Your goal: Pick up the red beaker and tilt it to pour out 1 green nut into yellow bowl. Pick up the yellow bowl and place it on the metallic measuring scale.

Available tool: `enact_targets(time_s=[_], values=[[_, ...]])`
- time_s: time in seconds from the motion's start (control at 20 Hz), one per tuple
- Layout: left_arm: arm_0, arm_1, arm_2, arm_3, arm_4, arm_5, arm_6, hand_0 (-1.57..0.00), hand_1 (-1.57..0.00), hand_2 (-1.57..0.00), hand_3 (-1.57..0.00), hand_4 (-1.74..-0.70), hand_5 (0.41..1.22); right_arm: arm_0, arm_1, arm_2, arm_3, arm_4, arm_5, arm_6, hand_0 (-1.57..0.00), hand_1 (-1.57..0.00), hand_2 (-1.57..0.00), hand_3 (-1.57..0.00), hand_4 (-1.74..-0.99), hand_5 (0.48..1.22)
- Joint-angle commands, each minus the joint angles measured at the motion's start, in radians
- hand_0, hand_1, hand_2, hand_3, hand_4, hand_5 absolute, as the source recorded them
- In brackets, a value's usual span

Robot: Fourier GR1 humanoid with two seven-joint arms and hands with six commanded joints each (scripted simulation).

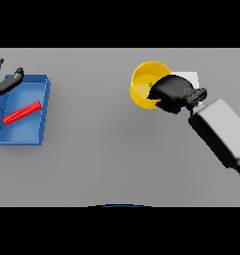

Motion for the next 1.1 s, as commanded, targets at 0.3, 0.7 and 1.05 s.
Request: enact_targets(time_s=[0.3, 0.7, 1.05], values=[[0.020, 0.001, -0.007, -0.046, 0.003, 0.010, 0.057, 0.00, 0.00, 0.00, 0.00, -0.85, 0.758, -0.053, -0.039, -0.053, 0.198, 0.024, -0.128, -0.040, -1.57, -1.57, -1.56, -1.15, -1.741, 1.221], [0.025, 0.008, -0.007, -0.083, 0.007, 0.016, 0.104, 0.00, 0.00, 0.00, 0.00, -0.86, 0.789, -0.084, -0.018, -0.084, 0.443, 0.032, -0.235, -0.080, -1.57, -1.57, -1.45, -1.24, -1.741, 1.221], [0.031, 0.009, -0.017, -0.087, -0.003, 0.015, 0.103, 0.00, 0.00, 0.00, 0.00, -0.85, 0.802, -0.100, 0.011, -0.094, 0.565, 0.029, -0.274, -0.110, -1.57, -1.57, -1.38, -1.39, -1.741, 1.221]])
